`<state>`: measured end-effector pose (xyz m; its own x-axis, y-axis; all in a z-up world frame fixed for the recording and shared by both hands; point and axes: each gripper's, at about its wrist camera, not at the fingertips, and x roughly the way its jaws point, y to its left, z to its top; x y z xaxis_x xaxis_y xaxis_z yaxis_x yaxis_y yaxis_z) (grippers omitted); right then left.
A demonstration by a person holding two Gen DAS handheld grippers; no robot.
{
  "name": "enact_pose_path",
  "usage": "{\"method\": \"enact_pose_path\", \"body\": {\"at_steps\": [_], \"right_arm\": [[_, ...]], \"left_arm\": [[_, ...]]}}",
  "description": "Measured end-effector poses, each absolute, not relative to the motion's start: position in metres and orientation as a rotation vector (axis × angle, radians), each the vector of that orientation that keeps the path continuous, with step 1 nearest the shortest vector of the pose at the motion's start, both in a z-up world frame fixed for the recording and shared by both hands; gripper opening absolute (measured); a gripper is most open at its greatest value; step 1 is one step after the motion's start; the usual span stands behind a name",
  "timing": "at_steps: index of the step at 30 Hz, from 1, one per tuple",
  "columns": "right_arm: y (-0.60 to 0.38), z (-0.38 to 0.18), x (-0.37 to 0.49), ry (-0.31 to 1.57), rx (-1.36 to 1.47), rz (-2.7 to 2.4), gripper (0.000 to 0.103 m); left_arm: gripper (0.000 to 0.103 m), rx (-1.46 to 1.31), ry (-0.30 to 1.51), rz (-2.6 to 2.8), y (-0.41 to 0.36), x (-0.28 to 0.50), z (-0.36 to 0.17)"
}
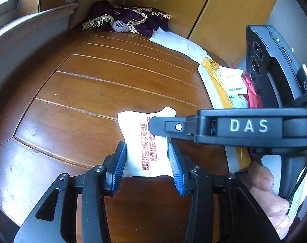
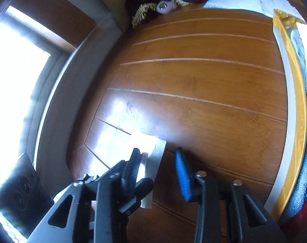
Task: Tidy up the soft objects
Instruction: 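Grasp the small white packet with the right tool while the left tool holds its packet, then carry both white packets into the tray and open both tools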
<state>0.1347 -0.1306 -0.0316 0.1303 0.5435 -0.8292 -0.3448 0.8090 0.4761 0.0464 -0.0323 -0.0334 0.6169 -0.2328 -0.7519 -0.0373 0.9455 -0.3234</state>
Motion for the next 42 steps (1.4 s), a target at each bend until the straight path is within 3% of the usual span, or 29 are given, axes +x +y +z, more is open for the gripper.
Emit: {"method": "enact_pose_path", "body": {"at_steps": [1,3,5,22,32,42], "right_arm": [[-0.13,-0.032,0.134,1.288,0.181,0.652,0.031],[-0.13,-0.031,0.132,1.284,0.19,0.676,0.016],[-0.131,-0.025,0.128,1.252,0.168,0.674,0.014],[-0.255,0.07,0.083,0.901,0.22,0.524,0.013],[-0.344,0.063,0.078,0.902,0.317,0.417,0.013],[-0.372,0.043,0.088,0.931,0.371,0.396,0.013]], "left_arm": [[0.04,-0.328,0.899,-0.116,-0.033,0.044,-0.034],[0.04,-0.347,0.9,-0.128,-0.033,0.042,-0.034],[0.04,-0.36,0.894,-0.132,-0.034,0.04,-0.032],[0.04,-0.18,0.698,-0.36,-0.138,0.039,0.045],[0.04,-0.157,0.742,-0.453,-0.21,0.052,0.044],[0.04,-0.16,0.806,-0.456,-0.238,0.061,0.032]]}}
